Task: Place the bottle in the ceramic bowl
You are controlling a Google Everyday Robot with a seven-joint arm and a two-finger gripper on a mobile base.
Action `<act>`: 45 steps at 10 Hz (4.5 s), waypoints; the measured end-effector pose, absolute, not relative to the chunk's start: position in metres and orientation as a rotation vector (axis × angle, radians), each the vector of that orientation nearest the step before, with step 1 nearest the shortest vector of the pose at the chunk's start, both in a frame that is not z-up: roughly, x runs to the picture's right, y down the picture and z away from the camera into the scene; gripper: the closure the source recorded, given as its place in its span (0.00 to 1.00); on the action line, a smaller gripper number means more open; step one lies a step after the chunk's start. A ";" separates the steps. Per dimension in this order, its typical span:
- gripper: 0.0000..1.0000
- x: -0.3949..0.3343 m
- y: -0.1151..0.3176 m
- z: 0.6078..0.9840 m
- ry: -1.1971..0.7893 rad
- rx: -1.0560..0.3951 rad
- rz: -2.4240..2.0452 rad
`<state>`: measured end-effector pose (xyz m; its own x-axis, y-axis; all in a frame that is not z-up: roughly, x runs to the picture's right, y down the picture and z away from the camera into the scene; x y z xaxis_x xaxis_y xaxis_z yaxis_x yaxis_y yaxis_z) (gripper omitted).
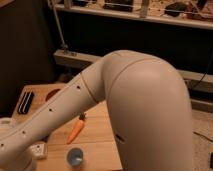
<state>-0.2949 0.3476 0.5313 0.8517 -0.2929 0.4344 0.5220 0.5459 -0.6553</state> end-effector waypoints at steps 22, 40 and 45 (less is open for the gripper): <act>0.35 -0.474 0.313 0.550 -0.476 -0.578 -0.246; 0.35 -0.383 0.239 0.667 -0.166 -0.543 -0.163; 0.35 -0.350 0.291 0.670 -0.218 -0.567 -0.214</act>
<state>-0.3495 0.2908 0.6704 0.9549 -0.1395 0.2620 0.2590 0.8227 -0.5061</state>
